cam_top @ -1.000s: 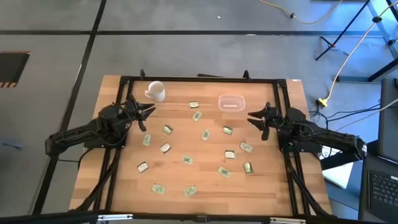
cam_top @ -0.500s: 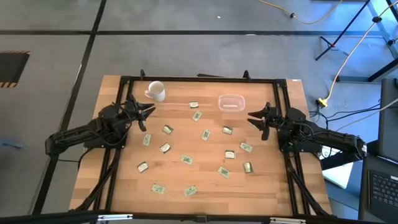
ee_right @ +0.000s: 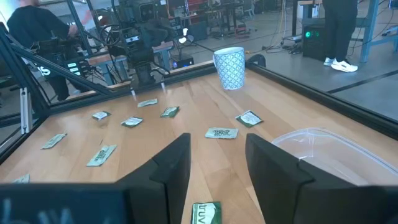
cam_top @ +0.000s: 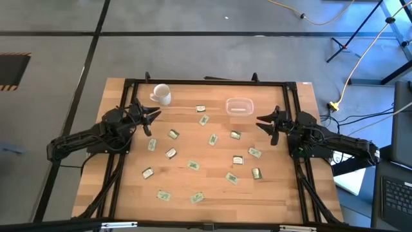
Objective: Pick and place items into bin
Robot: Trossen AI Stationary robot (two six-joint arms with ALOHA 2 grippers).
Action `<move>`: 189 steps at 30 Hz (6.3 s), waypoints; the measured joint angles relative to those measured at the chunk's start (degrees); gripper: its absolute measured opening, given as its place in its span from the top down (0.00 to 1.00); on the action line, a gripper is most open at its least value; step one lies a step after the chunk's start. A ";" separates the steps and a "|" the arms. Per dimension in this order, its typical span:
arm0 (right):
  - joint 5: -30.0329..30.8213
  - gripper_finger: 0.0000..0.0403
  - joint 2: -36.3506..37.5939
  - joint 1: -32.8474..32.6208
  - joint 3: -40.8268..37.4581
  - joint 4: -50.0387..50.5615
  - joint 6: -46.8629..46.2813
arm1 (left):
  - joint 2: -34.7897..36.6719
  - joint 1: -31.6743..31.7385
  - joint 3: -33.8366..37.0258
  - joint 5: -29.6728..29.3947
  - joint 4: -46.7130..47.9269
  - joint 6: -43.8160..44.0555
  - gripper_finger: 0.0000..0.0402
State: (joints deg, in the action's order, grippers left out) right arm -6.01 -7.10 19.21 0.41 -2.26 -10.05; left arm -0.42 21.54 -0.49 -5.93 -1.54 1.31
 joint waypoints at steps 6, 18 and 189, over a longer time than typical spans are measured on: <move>-0.01 0.61 0.01 0.01 0.00 0.00 -0.01 | 0.00 0.00 0.02 0.02 0.00 0.00 0.80; 0.00 0.61 0.00 0.00 -0.01 0.00 -0.01 | 0.01 0.00 0.01 0.01 0.00 0.00 0.80; 8.73 0.95 -62.57 6.52 35.23 22.79 0.74 | 0.00 -0.02 0.02 0.00 0.02 -0.09 0.80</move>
State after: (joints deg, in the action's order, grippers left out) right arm 2.72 -69.67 25.74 35.64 20.53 -9.32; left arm -0.42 21.52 -0.47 -5.93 -1.52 1.21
